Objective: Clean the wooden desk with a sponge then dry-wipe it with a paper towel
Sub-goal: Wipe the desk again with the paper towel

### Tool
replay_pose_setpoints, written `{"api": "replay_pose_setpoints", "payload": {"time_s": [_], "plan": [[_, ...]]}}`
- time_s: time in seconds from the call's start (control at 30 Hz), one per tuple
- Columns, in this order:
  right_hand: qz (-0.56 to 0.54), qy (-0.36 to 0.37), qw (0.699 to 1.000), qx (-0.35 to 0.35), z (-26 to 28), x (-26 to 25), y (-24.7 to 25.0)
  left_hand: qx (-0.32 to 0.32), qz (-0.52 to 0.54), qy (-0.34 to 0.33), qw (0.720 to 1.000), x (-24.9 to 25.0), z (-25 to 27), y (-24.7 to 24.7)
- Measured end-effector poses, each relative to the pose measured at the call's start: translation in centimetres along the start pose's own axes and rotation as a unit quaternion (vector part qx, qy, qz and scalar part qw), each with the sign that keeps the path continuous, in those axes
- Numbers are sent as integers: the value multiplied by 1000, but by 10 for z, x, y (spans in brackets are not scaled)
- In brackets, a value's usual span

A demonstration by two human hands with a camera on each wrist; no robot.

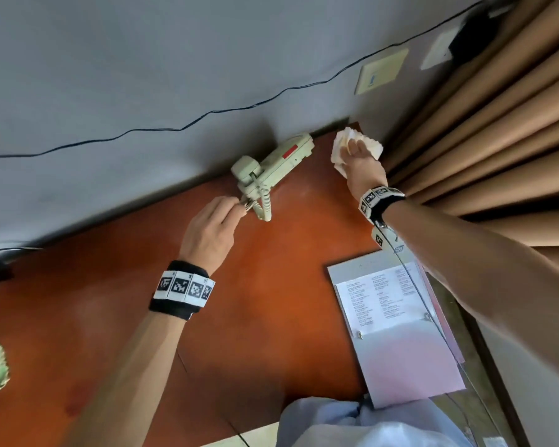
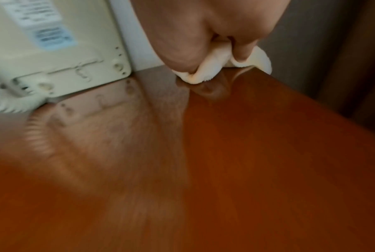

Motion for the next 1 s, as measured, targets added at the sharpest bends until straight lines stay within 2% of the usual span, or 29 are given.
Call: {"api": "replay_pose_setpoints", "payload": {"time_s": [0.1,0.13,0.27,0.4,0.47,0.53,0.57,0.63,0.7,0.77,0.83,0.9,1.0], "plan": [[-34,-4,999,-38,-30,-22,8,-5,-18,12,1000,-15,32,13],[-33,9,999,-27,-31,-37,8,-6,-23,17,1000,-19,41,17],[-54,188,978,-68,11,-120,-7,6,-39,52,998,-28,62,26],[-118,374,911,-125,76,-177,-54,20,-33,90,995,-30,71,31],[-139,406,891,-149,85,-180,-61,32,-27,100,994,-30,72,31],[-128,400,898,-134,73,-171,-49,40,-32,108,993,-31,72,31],[-115,378,911,-113,63,-163,-37,39,-38,113,992,-31,71,31],[-74,288,952,-78,30,-137,-17,18,-44,131,990,-27,71,33],[-47,192,979,-58,-11,-103,6,-20,-41,166,985,-21,71,34],[-39,98,993,-47,-36,-74,18,-49,-30,198,978,-17,72,32],[-34,26,998,-46,-35,-67,21,-57,-13,215,975,-14,71,30],[-21,21,998,-47,-6,-84,14,-54,-2,222,973,-12,69,28],[-44,107,989,-92,60,-125,-6,-51,4,218,975,0,60,25]]}}
Point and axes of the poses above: each hand's wrist, its own z-axis away from the middle knuckle, its own y-axis out of the back of the hand, x = y × z, the point moved 1 cm from there along -z, towards the middle knuckle, and after that the axes turned 12 degrees about y, right-handed, at the moved point
